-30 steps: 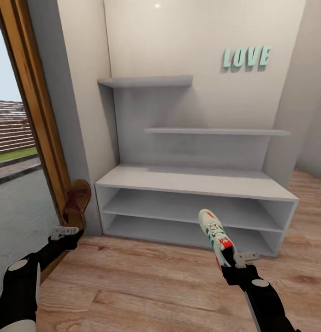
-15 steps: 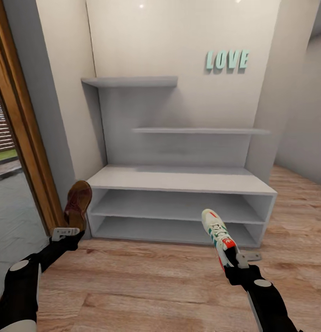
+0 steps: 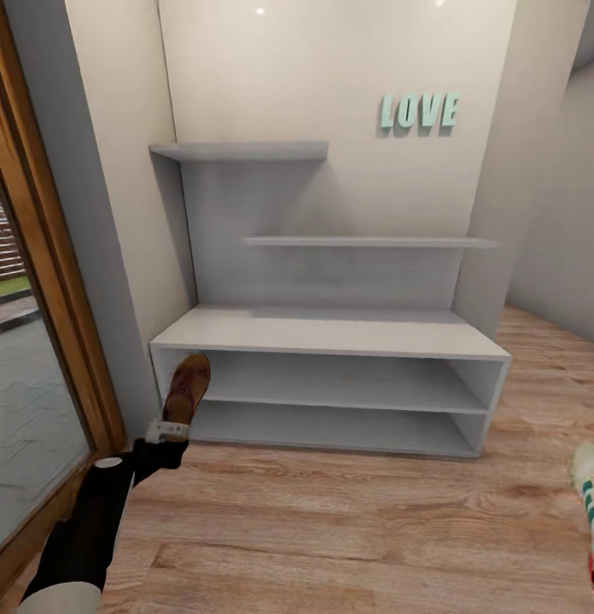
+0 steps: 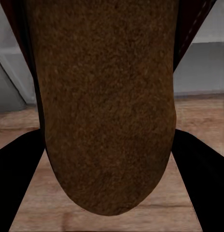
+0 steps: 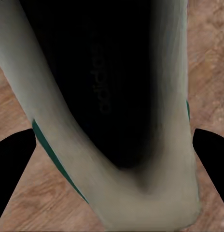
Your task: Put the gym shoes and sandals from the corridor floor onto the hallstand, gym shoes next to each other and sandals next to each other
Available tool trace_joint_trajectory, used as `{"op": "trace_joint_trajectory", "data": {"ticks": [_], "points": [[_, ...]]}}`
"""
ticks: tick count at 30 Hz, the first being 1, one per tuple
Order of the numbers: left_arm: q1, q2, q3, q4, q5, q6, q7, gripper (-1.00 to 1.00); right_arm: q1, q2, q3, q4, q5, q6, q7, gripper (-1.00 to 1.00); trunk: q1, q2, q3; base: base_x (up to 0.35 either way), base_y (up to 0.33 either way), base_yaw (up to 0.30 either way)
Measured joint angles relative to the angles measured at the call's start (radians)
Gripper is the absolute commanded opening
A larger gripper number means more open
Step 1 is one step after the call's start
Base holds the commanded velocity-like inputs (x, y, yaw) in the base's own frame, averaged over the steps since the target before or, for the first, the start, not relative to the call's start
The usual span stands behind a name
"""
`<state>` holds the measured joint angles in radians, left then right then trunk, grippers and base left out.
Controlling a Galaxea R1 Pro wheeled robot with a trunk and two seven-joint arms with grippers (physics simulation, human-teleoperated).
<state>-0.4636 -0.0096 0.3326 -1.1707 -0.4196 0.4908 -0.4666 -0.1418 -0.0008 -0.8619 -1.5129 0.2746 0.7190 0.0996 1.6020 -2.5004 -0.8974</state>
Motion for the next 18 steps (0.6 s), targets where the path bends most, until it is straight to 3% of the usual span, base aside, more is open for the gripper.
{"op": "trace_joint_trajectory", "data": {"ticks": [1, 2, 5, 6, 8, 11, 12, 13, 16, 18], "points": [[0.000, -0.013, -0.015, 0.000, -0.004, 0.020, 0.006, -1.00, 0.000, -0.011, -0.064, 0.000, 0.003, 0.001, 0.001, -1.00, 0.000, 0.000, 0.000, 0.000, 0.000, 0.000], [-0.001, -0.020, -0.018, -0.001, -0.008, 0.031, 0.007, -1.00, 0.000, -0.020, -0.075, 0.000, -0.014, 0.002, 0.001, -1.00, 0.000, 0.000, 0.000, 0.000, 0.000, 0.000], [-0.002, -0.045, -0.030, -0.002, -0.010, 0.123, 0.012, -1.00, 0.000, -0.086, -0.142, 0.001, -0.030, 0.027, 0.001, -1.00, 0.000, 0.000, 0.000, 0.000, 0.000, 0.000], [-0.003, -0.047, -0.033, -0.002, -0.010, 0.135, 0.013, -1.00, 0.000, -0.100, -0.147, 0.001, -0.045, 0.038, 0.001, -1.00, 0.000, 0.000, 0.000, 0.000, 0.000, 0.000], [-0.005, -0.055, -0.052, -0.003, -0.007, 0.167, 0.014, -1.00, 0.000, -0.165, -0.160, 0.002, -0.086, 0.091, 0.001, -1.00, 0.000, 0.000, 0.000, 0.000, 0.000, 0.000], [-0.010, -0.065, -0.092, -0.002, -0.008, 0.231, 0.015, -1.00, -0.001, -0.296, -0.166, 0.003, -0.125, 0.162, 0.002, -1.00, 0.000, 0.000, 0.000, 0.000, 0.000, 0.000], [-0.011, -0.066, -0.097, -0.002, -0.011, 0.246, 0.015, -1.00, -0.001, -0.324, -0.166, 0.003, -0.127, 0.172, 0.001, -1.00, 0.000, 0.000, 0.000, 0.000, 0.000, 0.000], [-0.014, -0.068, -0.105, -0.002, -0.010, 0.276, 0.015, -1.00, -0.001, -0.369, -0.167, 0.003, -0.137, 0.191, 0.002, -1.00, 0.000, 0.000, 0.000, 0.000, 0.000, 0.000], [-0.033, -0.073, -0.115, -0.001, -0.010, 0.332, 0.026, -1.00, 0.000, -0.451, -0.167, 0.005, -0.144, 0.236, 0.001, -1.00, 0.000, 0.000, 0.000, 0.000, 0.000, 0.000], [-0.049, -0.077, -0.117, -0.001, -0.011, 0.351, 0.040, -1.00, 0.000, -0.472, -0.165, 0.005, -0.158, 0.252, 0.001, -1.00, 0.000, 0.000, 0.000, 0.000, 0.000, 0.000]]}}
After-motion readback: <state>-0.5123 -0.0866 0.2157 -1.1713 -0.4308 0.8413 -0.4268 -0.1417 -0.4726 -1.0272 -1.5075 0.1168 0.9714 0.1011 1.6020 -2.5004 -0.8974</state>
